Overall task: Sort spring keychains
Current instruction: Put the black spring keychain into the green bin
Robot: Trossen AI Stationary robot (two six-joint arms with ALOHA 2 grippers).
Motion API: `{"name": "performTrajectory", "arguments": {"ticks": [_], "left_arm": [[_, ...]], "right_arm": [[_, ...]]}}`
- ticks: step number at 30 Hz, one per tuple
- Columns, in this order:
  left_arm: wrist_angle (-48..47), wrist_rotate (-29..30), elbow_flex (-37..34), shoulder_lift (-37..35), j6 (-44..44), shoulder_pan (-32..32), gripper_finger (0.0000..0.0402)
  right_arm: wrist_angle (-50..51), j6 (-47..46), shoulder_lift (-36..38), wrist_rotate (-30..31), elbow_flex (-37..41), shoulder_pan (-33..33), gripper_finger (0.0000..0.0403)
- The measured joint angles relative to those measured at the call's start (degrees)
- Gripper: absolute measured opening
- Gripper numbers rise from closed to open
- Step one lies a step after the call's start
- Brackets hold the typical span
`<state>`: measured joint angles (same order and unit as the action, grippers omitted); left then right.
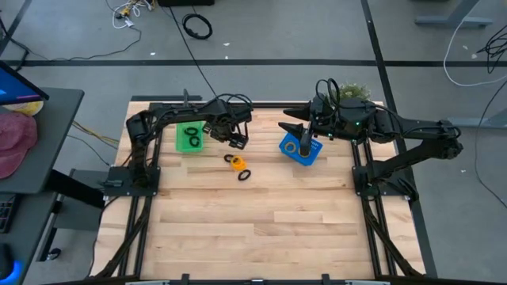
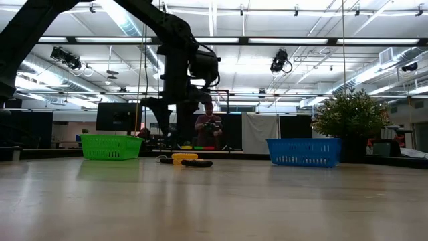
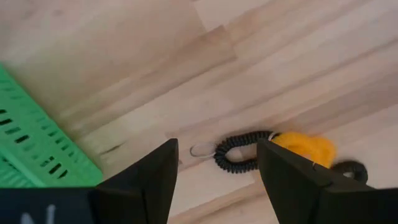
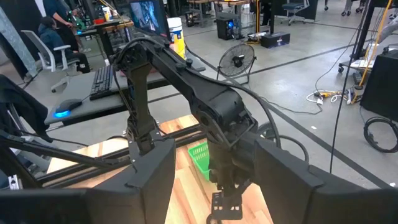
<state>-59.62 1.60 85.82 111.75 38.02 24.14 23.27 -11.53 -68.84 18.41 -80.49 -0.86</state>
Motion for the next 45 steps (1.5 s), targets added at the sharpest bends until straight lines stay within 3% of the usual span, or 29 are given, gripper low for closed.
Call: {"name": "performTrajectory", "arguments": {"ticks": [12, 29, 45], "left_arm": [[-1.12, -5.69, 0.0, 0.11, -1.74, 1.81, 0.0223], [-1.95, -3.88, -0.11, 4.94, -4.25, 1.82, 0.0222], [-2.53, -6.29, -0.11, 6.79, -12.78, 1.68, 0.0222]], "right_arm": [[0.0, -1.07, 0.0, -0.01, 0.0, 0.0, 0.0217], [0.0, -1.31, -0.52, -0.02, 0.04, -0.7, 0.0217], [0.0, -1.27, -0.52, -0.02, 0.04, -0.74, 0.0217]]}}
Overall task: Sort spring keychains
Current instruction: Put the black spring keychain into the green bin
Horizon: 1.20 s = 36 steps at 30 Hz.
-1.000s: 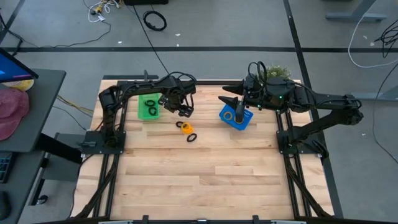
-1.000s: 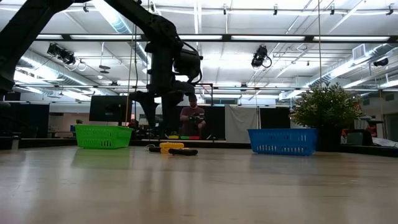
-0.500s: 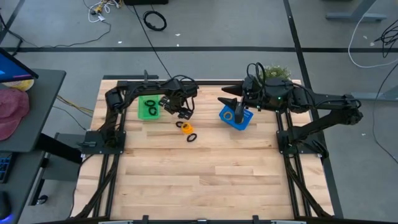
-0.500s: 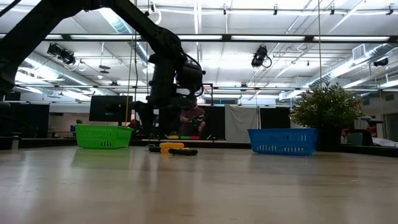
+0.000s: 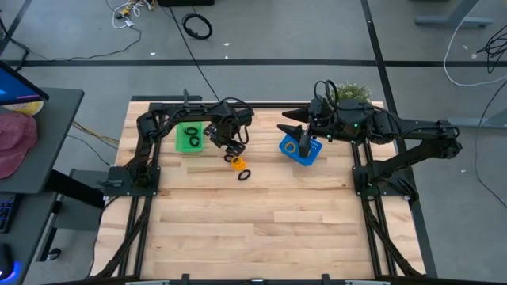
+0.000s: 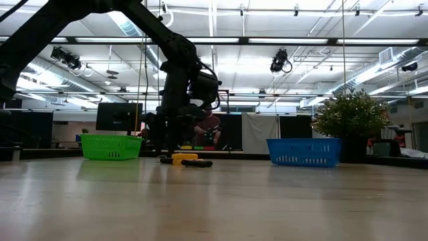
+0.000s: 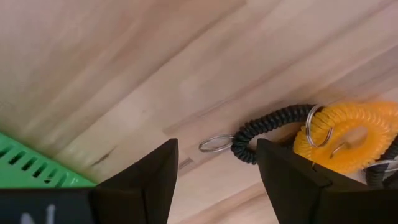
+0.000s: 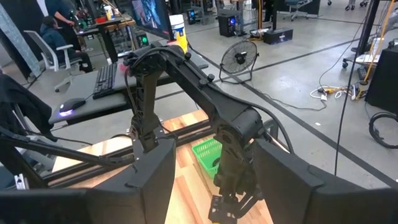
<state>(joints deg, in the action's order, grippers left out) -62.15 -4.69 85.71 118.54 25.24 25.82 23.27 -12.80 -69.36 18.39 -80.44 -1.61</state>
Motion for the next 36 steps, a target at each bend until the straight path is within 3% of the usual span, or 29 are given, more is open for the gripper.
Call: {"name": "performTrajectory", "arguments": {"ticks": [14, 19, 29, 36], "left_arm": [[2.19, -1.18, 0.0, 0.09, -0.16, -0.37, 0.0222], [4.85, -4.35, -4.74, 0.06, 0.12, -0.33, 0.0222], [7.89, -2.38, -8.68, -1.26, 3.04, -1.44, 0.0221], [9.06, -0.98, -9.01, -2.73, 3.89, -1.7, 0.0172]], "right_arm": [[0.0, -0.02, 0.0, 0.02, 0.0, 0.0, 0.0217], [-0.02, -0.19, 0.0, 0.04, 0.0, 0.0, 0.0217], [-0.11, -0.02, 0.0, 0.07, 0.0, 0.02, 0.0217], [-0.91, -0.02, 0.0, 0.09, 0.31, 0.02, 0.0217]]}}
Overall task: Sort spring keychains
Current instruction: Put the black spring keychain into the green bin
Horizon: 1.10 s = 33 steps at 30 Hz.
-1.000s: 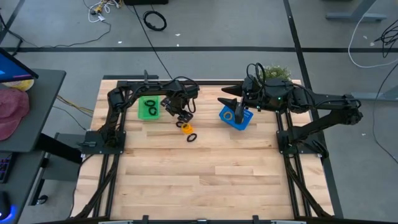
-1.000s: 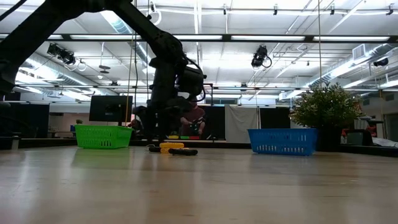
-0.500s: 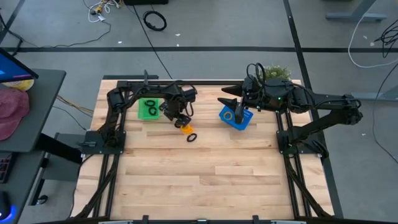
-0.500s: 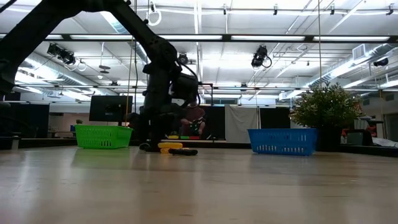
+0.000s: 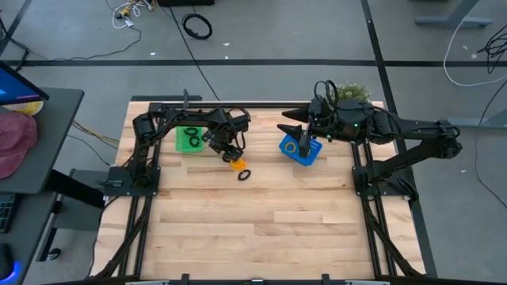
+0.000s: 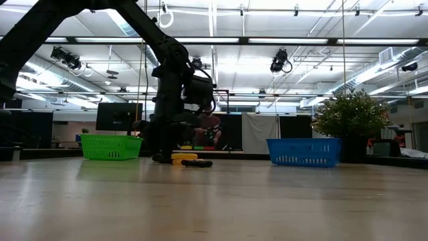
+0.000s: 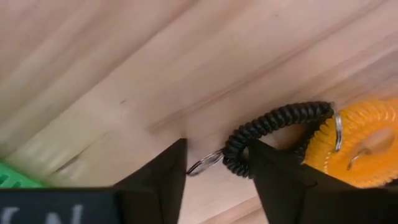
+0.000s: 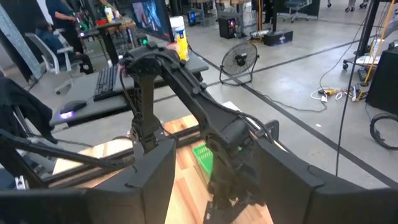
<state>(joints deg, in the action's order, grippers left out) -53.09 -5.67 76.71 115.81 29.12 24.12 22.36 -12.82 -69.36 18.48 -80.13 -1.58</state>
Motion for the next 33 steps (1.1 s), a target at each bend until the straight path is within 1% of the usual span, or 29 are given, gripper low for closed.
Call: {"name": "performTrajectory", "arguments": {"ticks": [9, 14, 17, 25, 28, 33], "left_arm": [[-0.58, -0.58, 0.02, -0.11, -0.04, -1.08, 0.0066], [-0.67, -0.61, 0.11, -0.3, -0.07, -1.99, 0.003], [-0.89, -0.66, 0.11, -1.06, -0.1, -2.35, 0.0025], [-2.04, -0.6, 0.15, -6.26, 0.2, -2.35, 0.004], [-2.64, -0.55, 0.15, -9.75, 0.27, -2.34, 0.0037], [-3.54, -0.59, 0.22, -17.47, 2.64, -2.32, 0.0036]], "right_arm": [[-0.77, -1.32, -0.05, 0.0, 2.33, 0.0, 0.0217], [-1.0, -1.29, -0.02, 0.0, 2.33, 0.0, 0.0217], [-1.07, -1.29, -0.02, 0.0, 2.33, 0.0, 0.0217], [-1.39, -1.07, -0.02, 0.0, 2.33, 0.0, 0.0217], [-1.41, -0.78, -0.02, -0.01, 2.33, 0.0, 0.0217], [-2.07, -0.63, -0.02, -0.02, 2.33, 0.0, 0.0217]]}}
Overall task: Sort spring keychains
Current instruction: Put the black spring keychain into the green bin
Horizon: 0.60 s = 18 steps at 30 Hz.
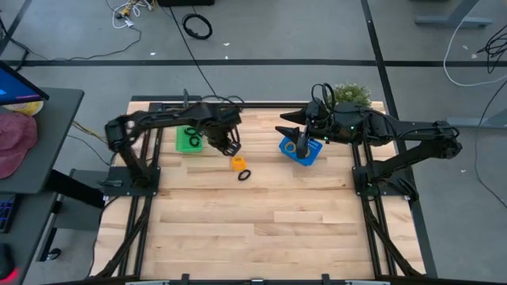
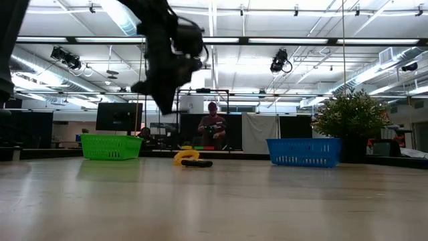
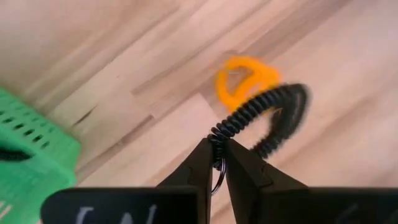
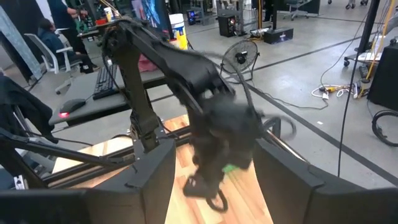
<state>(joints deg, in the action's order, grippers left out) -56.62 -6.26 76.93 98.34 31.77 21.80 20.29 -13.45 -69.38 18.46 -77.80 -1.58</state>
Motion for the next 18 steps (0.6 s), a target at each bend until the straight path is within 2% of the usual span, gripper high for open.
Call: {"name": "performTrajectory", "arguments": {"ticks": [7, 11, 14, 18], "left_arm": [[0.52, -0.32, 0.0, -12.24, 5.2, -0.19, 0.0038], [2.19, 1.74, 0.0, -16.87, 6.08, -0.34, 0.0038], [4.41, 6.68, 0.0, -19.55, 3.79, -1.49, 0.0038], [4.92, 18.75, 0.0, -24.53, 7.19, -5.12, 0.0038]], "right_arm": [[-0.26, 0.44, 0.0, 0.0, 0.0, 0.0, 0.0217], [-0.95, 0.66, 0.0, 0.0, 0.0, 0.02, 0.0217], [-1.25, 0.87, 0.0, 0.0, 0.0, 0.04, 0.0217], [-1.24, 0.87, 0.0, 0.0, 0.0, 0.02, 0.0217]]}}
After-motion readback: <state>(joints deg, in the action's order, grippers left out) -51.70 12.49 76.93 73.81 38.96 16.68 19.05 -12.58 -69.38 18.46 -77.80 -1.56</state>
